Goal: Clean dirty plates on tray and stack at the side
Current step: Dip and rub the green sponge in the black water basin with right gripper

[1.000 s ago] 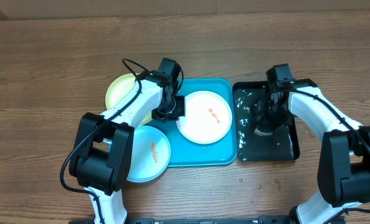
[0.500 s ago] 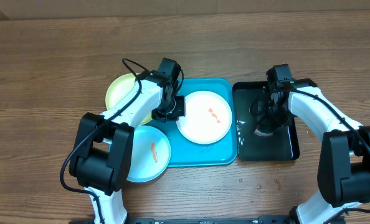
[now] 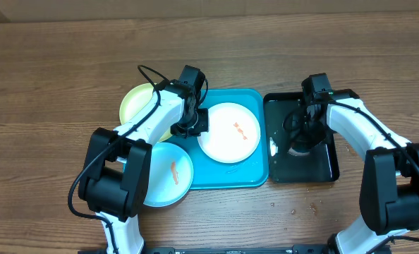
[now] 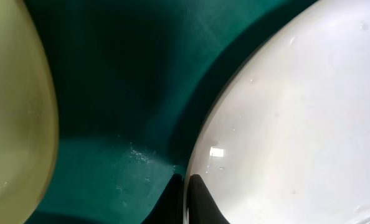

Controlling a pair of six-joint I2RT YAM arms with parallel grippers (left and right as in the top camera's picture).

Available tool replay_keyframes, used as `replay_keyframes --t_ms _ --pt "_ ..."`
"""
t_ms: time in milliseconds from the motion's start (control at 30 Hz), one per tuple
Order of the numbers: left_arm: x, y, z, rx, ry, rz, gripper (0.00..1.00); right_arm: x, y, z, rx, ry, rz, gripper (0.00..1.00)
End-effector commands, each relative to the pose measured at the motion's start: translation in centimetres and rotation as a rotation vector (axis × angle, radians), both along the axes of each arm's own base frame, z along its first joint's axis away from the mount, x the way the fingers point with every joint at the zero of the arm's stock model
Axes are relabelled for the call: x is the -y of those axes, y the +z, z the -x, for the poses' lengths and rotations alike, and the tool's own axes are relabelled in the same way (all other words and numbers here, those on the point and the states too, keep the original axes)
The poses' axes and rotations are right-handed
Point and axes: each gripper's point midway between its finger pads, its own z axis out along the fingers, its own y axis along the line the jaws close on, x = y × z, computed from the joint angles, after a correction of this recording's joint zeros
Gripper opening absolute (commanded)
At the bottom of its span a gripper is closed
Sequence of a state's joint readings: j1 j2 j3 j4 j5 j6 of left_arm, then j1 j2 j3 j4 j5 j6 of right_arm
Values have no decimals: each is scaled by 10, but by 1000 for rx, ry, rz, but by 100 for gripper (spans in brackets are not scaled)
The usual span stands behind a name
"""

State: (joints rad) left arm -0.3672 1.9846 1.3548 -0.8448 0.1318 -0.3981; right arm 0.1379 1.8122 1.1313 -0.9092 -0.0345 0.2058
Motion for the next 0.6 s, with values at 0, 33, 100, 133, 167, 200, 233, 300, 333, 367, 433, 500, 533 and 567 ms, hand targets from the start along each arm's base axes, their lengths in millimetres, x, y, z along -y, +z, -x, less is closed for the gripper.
replay_keyframes --t_ms 0,33,100,133,167,200,233,300,333,367,433,500,533,567 --pt "-6 0 -5 17 5 -54 4 -10 9 -8 22 7 -57 4" --pt "-7 0 -5 19 5 -59 4 -13 10 -7 20 23 -78 4" --pt "-7 -1 -5 19 5 -61 4 -17 10 -6 15 38 -100 4" --pt "-7 -1 -5 19 2 -61 4 -17 10 -5 14 40 -99 4" --pt "-7 -1 -5 20 -4 -62 4 -17 10 -5 12 42 -99 4" --pt "-7 -1 -5 20 -9 -63 4 -17 10 -4 9 48 -98 4" --pt "-7 -1 -5 20 -11 -63 4 -16 10 -3 6 49 -98 4" --pt "-7 -1 -5 20 -11 -63 4 -16 10 -2 3 51 -97 4" --pt "-7 -1 -5 20 -11 -63 4 -16 10 -2 2 51 -97 4" --pt "-7 -1 -5 20 -11 -63 4 -16 10 -2 2 52 -97 4" --pt "-7 -1 -5 21 -11 -63 4 -16 10 -2 4 64 -96 4" --pt "-7 -1 -5 20 -11 -63 4 -16 10 -4 13 86 -93 4" --pt "-7 -1 -5 20 -11 -63 4 -15 10 -6 22 86 -87 4" --pt "-7 -1 -5 20 -11 -63 4 -15 10 -7 26 86 -87 4"
